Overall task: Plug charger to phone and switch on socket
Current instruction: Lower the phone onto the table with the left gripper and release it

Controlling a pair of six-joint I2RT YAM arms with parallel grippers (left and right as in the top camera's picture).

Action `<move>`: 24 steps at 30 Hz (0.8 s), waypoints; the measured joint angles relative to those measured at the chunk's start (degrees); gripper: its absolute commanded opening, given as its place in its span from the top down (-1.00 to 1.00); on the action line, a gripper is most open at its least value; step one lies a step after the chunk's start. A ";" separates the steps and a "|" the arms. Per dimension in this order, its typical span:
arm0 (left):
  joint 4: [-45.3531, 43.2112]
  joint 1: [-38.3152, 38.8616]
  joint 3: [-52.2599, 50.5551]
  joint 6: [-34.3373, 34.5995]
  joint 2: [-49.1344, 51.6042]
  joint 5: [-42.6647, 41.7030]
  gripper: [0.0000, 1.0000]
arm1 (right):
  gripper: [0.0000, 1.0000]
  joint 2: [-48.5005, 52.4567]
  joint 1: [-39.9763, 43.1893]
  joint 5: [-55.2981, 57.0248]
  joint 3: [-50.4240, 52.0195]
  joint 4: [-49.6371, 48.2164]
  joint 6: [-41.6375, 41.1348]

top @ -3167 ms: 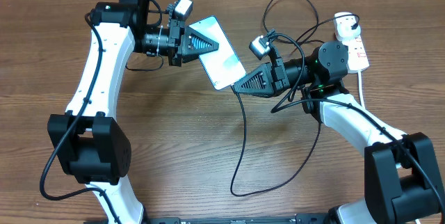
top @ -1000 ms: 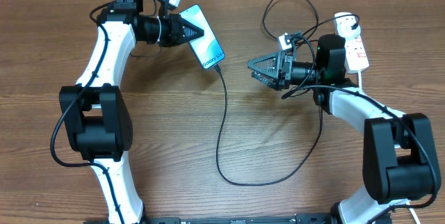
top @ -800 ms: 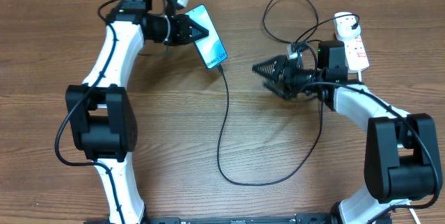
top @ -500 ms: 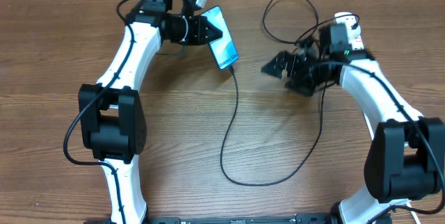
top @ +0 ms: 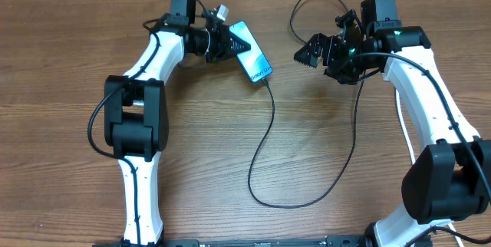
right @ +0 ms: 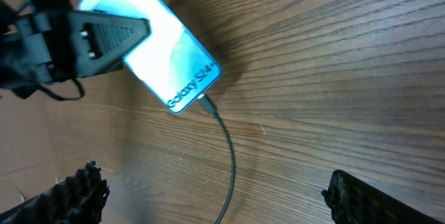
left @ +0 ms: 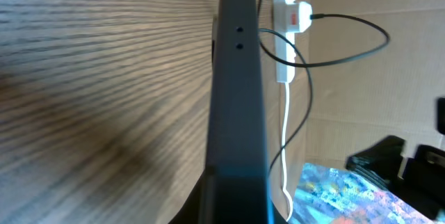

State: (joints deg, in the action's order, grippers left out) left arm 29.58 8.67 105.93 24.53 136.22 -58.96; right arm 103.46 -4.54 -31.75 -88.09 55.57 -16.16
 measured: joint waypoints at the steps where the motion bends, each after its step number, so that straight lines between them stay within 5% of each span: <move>1: -0.44 0.11 -0.04 0.26 0.59 0.02 0.92 | -1.00 0.00 0.00 -0.07 0.00 0.07 0.13; 17: -0.44 3.32 -0.04 2.03 3.89 5.73 0.90 | -1.00 0.00 0.00 -0.50 0.00 -0.28 0.76; 24: -0.39 3.30 -0.04 4.63 3.89 7.26 0.74 | -1.00 0.00 0.00 -0.48 0.00 -0.31 0.79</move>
State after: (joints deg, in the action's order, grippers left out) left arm 29.19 11.97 105.89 29.17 140.11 -51.70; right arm 103.46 -4.54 -32.23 -88.09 55.27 -15.38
